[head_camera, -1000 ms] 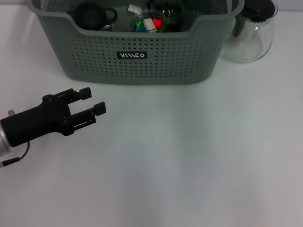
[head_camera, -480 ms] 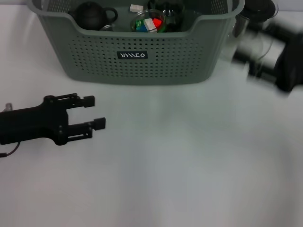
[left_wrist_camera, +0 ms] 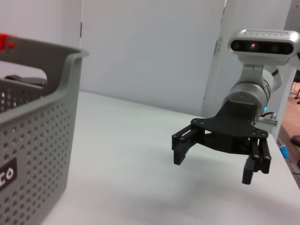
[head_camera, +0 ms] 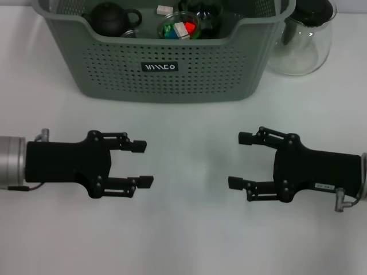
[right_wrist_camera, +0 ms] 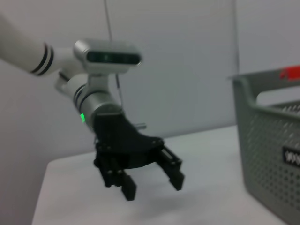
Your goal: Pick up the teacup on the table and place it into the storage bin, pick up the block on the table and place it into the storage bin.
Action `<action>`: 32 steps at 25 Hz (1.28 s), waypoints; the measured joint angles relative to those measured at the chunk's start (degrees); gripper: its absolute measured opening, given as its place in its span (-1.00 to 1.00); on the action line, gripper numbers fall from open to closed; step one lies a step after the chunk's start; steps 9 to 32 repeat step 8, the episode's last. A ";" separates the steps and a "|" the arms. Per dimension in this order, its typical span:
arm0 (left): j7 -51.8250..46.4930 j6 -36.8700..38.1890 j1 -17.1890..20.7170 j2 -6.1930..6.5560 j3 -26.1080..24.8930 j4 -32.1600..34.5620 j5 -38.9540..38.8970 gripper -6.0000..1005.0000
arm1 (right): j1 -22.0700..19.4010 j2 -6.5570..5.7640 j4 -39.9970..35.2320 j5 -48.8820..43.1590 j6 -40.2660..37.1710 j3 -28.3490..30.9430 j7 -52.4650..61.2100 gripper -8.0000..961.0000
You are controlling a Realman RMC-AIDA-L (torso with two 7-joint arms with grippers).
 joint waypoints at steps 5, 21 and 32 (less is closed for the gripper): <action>0.01 -1.65 0.35 -0.69 1.80 -0.84 0.03 0.43 | 1.10 0.32 0.52 -1.67 0.22 0.12 0.20 0.97; 0.02 -1.35 0.49 -1.26 2.13 -0.84 -0.07 0.43 | 1.54 0.40 0.66 -2.09 0.22 0.15 0.39 0.97; 0.02 -1.35 0.49 -1.26 2.13 -0.84 -0.07 0.43 | 1.54 0.40 0.66 -2.09 0.22 0.15 0.39 0.97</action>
